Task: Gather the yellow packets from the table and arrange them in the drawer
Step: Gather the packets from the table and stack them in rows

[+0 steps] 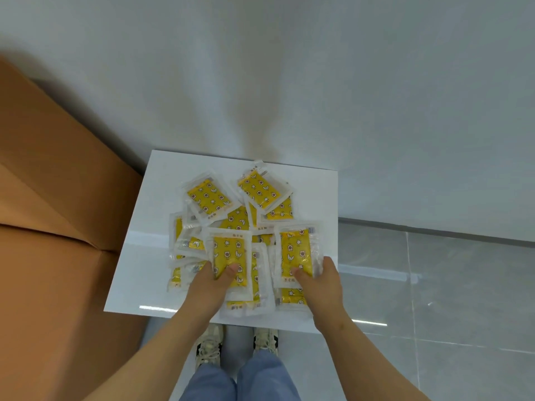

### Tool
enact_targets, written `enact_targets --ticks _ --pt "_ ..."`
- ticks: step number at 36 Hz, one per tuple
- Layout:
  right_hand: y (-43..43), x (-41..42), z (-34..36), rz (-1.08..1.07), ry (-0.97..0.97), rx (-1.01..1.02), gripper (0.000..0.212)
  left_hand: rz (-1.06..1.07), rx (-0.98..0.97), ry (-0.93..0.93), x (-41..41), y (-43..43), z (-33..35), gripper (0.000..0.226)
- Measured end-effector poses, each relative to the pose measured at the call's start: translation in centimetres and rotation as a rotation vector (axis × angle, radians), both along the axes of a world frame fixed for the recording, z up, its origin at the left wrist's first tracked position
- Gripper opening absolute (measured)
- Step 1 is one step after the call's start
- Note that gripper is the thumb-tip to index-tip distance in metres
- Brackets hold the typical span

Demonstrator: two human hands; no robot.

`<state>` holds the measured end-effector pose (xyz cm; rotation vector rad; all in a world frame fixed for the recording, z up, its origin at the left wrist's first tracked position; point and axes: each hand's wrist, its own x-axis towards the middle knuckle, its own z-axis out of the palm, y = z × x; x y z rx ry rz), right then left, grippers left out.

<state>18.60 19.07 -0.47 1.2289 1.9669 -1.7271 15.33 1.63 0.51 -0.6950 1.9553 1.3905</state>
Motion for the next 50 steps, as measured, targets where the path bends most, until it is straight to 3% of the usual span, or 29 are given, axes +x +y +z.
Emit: enact_targets --ticks 4,14,19,25,35,42,45,50 --pt "0.2 0.1 1.8 -0.103 0.057 -0.037 0.026 0.009 0.026 0.027 -0.1 0.1 1.9 0.008" --pt "0.5 0.2 5.8 -0.236 0.164 -0.109 0.027 0.018 0.028 0.074 -0.6 0.5 5.5 0.024" --pt "-0.3 0.5 7.5 -0.245 0.233 -0.172 0.023 0.008 0.086 0.089 -0.4 -0.1 6.8 0.011" --pt "-2.6 0.3 7.5 -0.224 0.212 -0.231 0.014 0.044 0.087 0.097 0.0 -2.6 6.9 0.025" --pt "-4.7 -4.2 6.5 -0.170 0.330 -0.317 0.011 0.179 0.120 0.125 -2.5 -5.7 5.4 0.016" --pt "-4.7 -5.5 1.5 -0.289 0.137 -0.365 0.017 0.211 0.043 0.104 -3.6 -4.2 2.6 0.014" --pt "-4.1 -5.5 0.1 -0.288 0.053 -0.338 0.009 0.187 0.007 0.087 -3.5 -3.5 1.8 0.011" --pt "-3.1 -5.0 -1.2 -0.210 -0.014 -0.151 0.015 0.142 -0.014 0.075 -3.4 -2.2 0.8 0.016"
